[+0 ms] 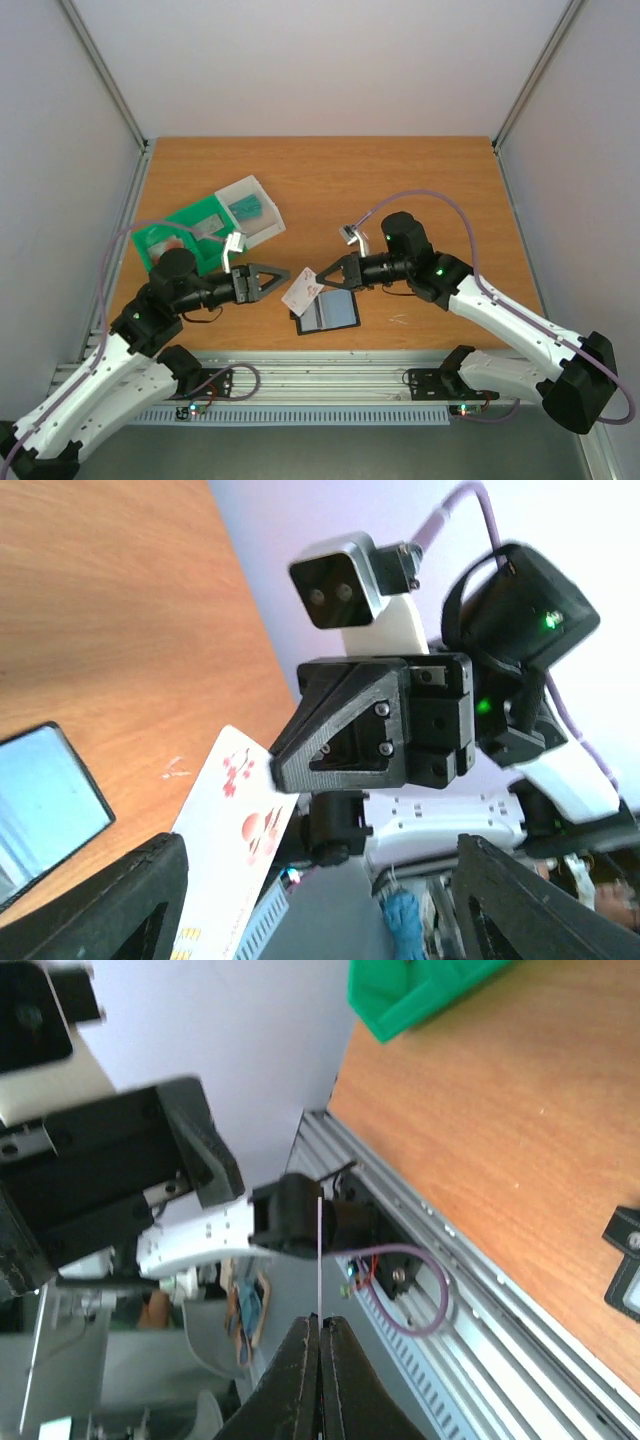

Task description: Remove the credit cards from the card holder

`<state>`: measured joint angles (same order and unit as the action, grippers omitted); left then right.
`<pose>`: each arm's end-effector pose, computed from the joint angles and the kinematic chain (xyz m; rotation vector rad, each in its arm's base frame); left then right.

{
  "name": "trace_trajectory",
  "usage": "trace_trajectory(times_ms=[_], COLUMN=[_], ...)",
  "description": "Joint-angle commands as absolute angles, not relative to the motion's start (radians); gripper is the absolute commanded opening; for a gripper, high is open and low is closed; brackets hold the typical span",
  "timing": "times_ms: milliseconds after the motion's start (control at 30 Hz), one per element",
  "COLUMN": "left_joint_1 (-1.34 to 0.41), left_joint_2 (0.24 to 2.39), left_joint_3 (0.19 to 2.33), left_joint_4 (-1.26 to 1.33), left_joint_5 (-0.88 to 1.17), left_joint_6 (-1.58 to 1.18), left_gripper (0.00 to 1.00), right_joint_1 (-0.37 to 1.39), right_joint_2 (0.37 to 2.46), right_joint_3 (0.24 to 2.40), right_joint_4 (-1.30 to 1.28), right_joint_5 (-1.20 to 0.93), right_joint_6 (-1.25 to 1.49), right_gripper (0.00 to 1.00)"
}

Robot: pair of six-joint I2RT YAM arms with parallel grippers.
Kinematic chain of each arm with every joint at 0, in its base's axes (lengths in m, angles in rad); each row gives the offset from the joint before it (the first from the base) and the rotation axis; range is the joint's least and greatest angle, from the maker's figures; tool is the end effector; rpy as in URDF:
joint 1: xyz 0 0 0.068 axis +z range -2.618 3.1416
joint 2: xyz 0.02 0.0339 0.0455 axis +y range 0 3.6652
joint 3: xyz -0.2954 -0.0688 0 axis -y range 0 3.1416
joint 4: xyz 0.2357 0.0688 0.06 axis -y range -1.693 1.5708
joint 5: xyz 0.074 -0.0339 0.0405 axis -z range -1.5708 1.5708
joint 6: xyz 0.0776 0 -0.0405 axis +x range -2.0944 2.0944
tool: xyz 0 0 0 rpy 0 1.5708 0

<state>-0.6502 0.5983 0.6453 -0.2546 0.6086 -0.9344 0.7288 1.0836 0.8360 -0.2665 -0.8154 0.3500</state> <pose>0.0872 -0.1220 0.3225 0.2224 2.0628 -1.6047 0.1382 0.1991 0.3124 -0.9552 2.0482 1.4691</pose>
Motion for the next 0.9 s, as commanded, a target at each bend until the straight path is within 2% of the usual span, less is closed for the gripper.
trace_trajectory(times_ms=[0,200,500,867], left_joint_1=[-0.653,-0.653,-0.653,-0.653], left_joint_2=[0.506,0.407,0.410,0.534], left_joint_3=[0.650,0.596,0.512,0.498], left_joint_4=[-0.325,-0.317,-0.170,-0.032], left_joint_5=[0.428,0.335,0.332,0.352], left_joint_6=[-1.002,-1.090,-1.224,-1.277], left_gripper=[0.74,0.73,0.67,0.49], right_joint_1=[0.733,0.734,0.745,0.785], right_joint_2=[1.056,1.024,1.065,1.104], right_joint_3=[0.814,0.775,0.720,0.641], right_joint_4=[-0.131,-0.007,0.269,0.418], right_joint_5=[-0.661,-0.495,-0.433,-0.407], right_joint_6=[0.526,0.653,0.825,0.917], right_gripper=[0.01,0.01,0.01,0.01])
